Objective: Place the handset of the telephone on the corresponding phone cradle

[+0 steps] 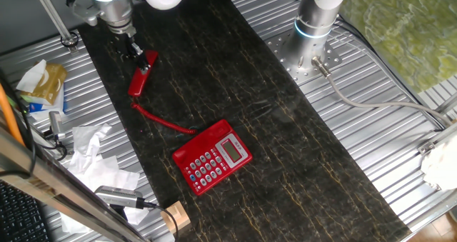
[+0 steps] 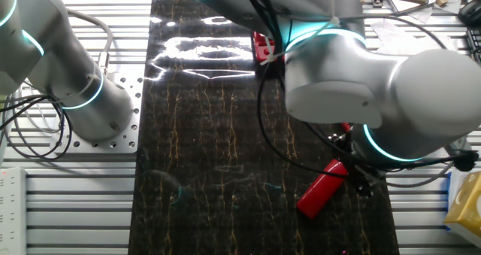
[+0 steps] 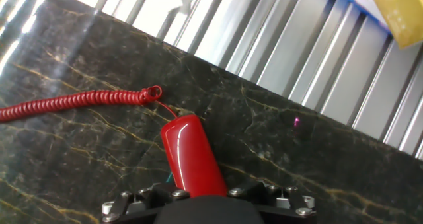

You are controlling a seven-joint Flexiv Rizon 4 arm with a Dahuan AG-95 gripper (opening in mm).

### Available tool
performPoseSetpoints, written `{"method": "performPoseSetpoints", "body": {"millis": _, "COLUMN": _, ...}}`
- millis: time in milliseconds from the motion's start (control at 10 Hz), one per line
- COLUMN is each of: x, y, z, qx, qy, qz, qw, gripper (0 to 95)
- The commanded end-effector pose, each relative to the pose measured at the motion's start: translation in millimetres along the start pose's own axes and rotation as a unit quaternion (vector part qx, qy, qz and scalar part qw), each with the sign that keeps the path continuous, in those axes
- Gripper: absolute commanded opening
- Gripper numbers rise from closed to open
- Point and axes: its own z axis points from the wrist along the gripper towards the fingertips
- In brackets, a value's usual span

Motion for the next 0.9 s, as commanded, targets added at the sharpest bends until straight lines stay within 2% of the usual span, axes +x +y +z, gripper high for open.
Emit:
{"method": "performPoseSetpoints", "body": {"millis": 100, "x": 2.6, "y": 2.9, "z": 1.9, "qx": 0.0, "qy": 0.0, "qz": 0.011, "qw": 0.9999, "gripper": 76.0}}
{"method": "performPoseSetpoints", "body": {"millis": 400, "x": 3.9, "y": 11.5, "z": 8.6, "qx": -0.001, "qy": 0.0, "qz": 0.024, "qw": 0.9997, "gripper": 76.0}}
{"method": "performPoseSetpoints", "body": {"millis": 700, "x": 4.7, "y": 12.8, "z": 14.2, "qx": -0.001, "qy": -0.002, "qz": 0.019, "qw": 0.9998, "gripper": 76.0}}
{"method": "performPoseSetpoints", "body": {"millis": 800, "x": 4.8, "y": 12.8, "z": 15.8, "qx": -0.002, "qy": -0.002, "qz": 0.017, "qw": 0.9998, "gripper": 57.0}}
{"method": "performPoseSetpoints", "body": {"millis": 900, "x": 4.9, "y": 12.7, "z": 17.2, "qx": -0.003, "qy": -0.001, "qz": 0.017, "qw": 0.9998, "gripper": 57.0}}
